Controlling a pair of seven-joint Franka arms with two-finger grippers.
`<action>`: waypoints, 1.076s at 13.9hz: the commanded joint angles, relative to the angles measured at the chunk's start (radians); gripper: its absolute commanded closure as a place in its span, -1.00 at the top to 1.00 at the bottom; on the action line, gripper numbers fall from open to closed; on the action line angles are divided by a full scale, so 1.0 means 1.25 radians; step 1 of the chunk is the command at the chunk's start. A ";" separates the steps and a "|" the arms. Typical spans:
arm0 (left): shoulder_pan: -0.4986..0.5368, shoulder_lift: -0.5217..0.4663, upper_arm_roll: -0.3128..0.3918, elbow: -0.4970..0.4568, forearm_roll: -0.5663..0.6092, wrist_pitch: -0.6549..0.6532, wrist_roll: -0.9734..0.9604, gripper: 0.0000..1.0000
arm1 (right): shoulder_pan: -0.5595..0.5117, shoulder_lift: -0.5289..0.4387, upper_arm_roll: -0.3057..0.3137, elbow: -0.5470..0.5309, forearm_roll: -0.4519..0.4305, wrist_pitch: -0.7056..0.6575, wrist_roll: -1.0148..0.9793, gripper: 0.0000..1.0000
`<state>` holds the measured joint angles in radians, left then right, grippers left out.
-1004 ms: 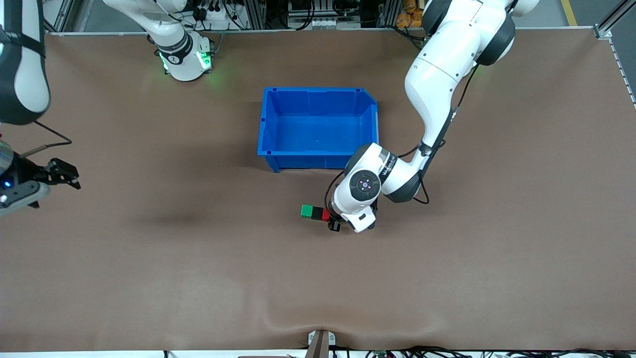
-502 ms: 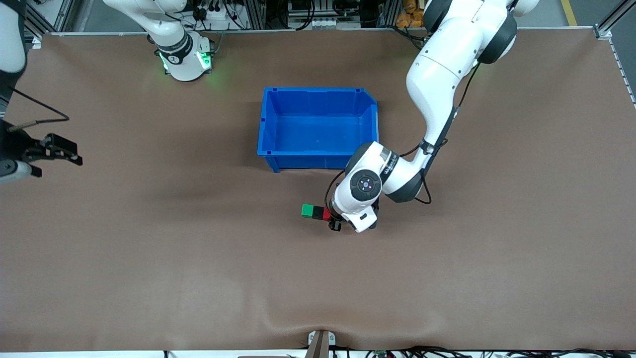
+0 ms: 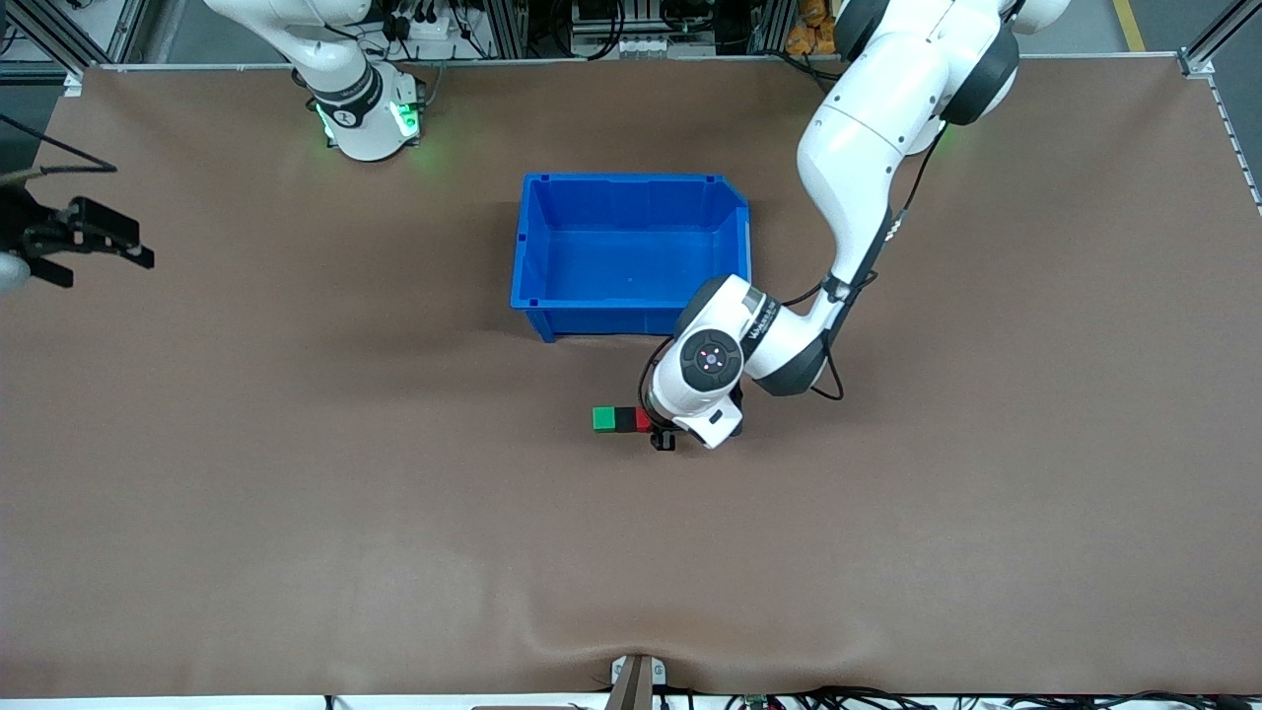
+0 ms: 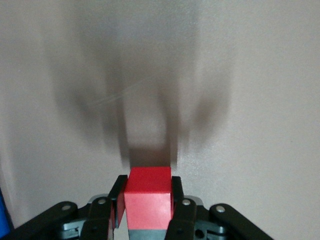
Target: Attach green and red cubes to black cube
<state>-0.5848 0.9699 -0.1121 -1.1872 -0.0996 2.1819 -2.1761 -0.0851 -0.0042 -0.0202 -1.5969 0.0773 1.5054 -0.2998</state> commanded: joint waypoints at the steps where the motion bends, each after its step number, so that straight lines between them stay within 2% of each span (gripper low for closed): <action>1: -0.011 -0.014 0.015 -0.003 0.056 -0.009 -0.005 0.76 | -0.012 -0.016 0.011 0.006 0.006 -0.026 0.018 1.00; 2: -0.008 -0.020 0.009 -0.003 0.082 -0.010 -0.003 1.00 | -0.014 -0.016 0.008 0.009 0.009 -0.018 0.021 1.00; 4: -0.006 -0.048 0.010 -0.003 0.094 -0.015 0.023 1.00 | -0.013 -0.021 0.012 0.009 0.015 -0.020 0.049 1.00; 6: 0.004 -0.102 0.015 -0.003 0.096 -0.060 0.090 1.00 | -0.007 -0.035 0.017 0.006 0.011 -0.024 0.156 1.00; 9: 0.038 -0.212 0.014 -0.004 0.105 -0.191 0.334 1.00 | -0.006 -0.026 0.017 0.040 0.006 -0.052 0.283 1.00; 11: 0.071 -0.293 0.012 -0.007 0.105 -0.291 0.495 1.00 | -0.004 -0.019 0.019 0.056 0.017 -0.092 0.280 1.00; 15: 0.158 -0.442 0.014 -0.012 0.105 -0.465 0.805 1.00 | -0.001 -0.009 0.019 0.058 0.008 -0.068 0.278 1.00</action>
<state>-0.4333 0.5112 -0.0920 -1.1520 0.0171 1.6699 -1.3281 -0.0813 -0.0232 0.0004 -1.5360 0.0834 1.4198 0.0291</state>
